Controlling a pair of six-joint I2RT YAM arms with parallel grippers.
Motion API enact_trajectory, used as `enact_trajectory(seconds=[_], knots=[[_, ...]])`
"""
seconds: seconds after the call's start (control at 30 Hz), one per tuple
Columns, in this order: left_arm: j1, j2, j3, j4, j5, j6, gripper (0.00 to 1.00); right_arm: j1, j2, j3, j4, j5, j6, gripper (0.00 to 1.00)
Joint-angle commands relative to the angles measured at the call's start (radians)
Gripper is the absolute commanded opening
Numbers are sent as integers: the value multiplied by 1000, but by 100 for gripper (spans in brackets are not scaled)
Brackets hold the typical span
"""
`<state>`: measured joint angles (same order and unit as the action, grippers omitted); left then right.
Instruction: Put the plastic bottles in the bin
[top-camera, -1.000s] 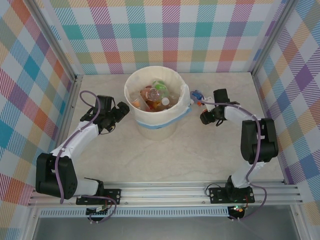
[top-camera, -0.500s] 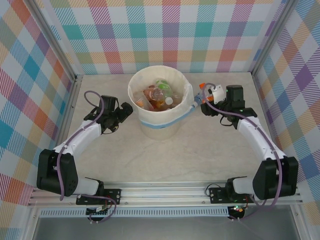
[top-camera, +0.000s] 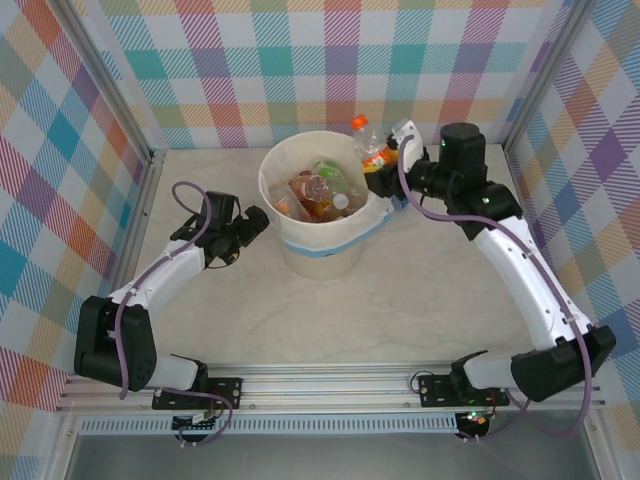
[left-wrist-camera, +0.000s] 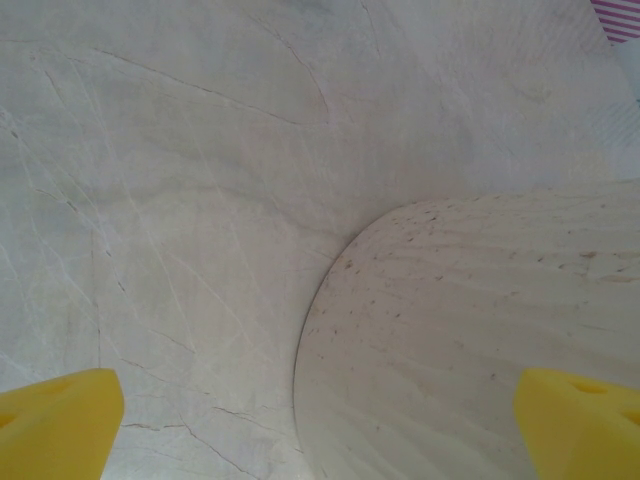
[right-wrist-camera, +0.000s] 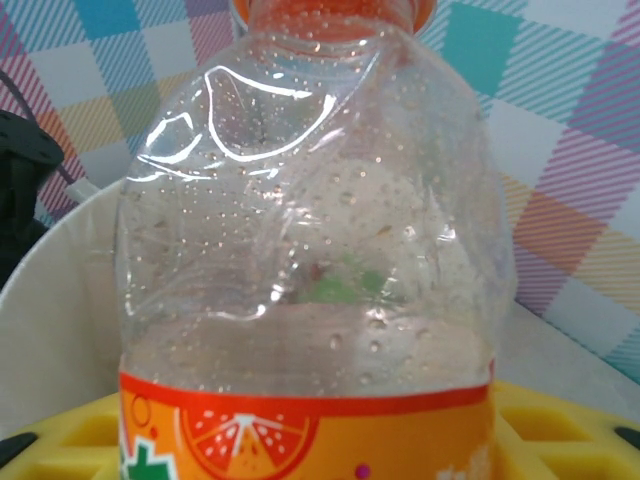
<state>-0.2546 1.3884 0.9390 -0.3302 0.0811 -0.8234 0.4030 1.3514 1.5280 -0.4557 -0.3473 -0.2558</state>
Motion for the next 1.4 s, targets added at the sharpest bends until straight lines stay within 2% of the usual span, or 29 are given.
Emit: enact_trajectory(seconds=[0.0, 0.13, 0.33, 0.43, 0.6, 0.83, 0.97, 1.07, 1.17, 1.27, 1.37], knots=[[-15, -23, 6, 10, 2, -6, 100, 59, 98, 118, -147, 61, -78, 51], [-14, -36, 3, 4, 0, -2, 100, 91, 222, 269, -249, 205, -94, 52], [-14, -42, -3, 11, -8, 1, 100, 139, 376, 445, -349, 331, -64, 53], [-14, -34, 4, 10, 0, 0, 100, 156, 430, 515, -396, 348, -70, 62], [-14, -40, -4, 3, -9, 1, 100, 163, 404, 497, -368, 245, -101, 72], [-14, -40, -8, 2, -15, 1, 100, 151, 324, 396, -235, 310, -62, 84], [-14, -34, -5, -1, -12, 3, 100, 79, 296, 358, -191, 268, 64, 89], [-14, -29, 1, -7, -15, 4, 100, -20, 271, 310, -128, 169, 217, 93], [-14, -25, 3, -9, -16, 2, 100, -131, 257, 230, -33, 123, 359, 97], [-15, -24, 0, -12, -20, -1, 100, -207, 289, 175, 5, 192, 477, 99], [-14, -24, -1, -15, -26, 0, 100, -230, 348, 157, -1, 320, 548, 100]])
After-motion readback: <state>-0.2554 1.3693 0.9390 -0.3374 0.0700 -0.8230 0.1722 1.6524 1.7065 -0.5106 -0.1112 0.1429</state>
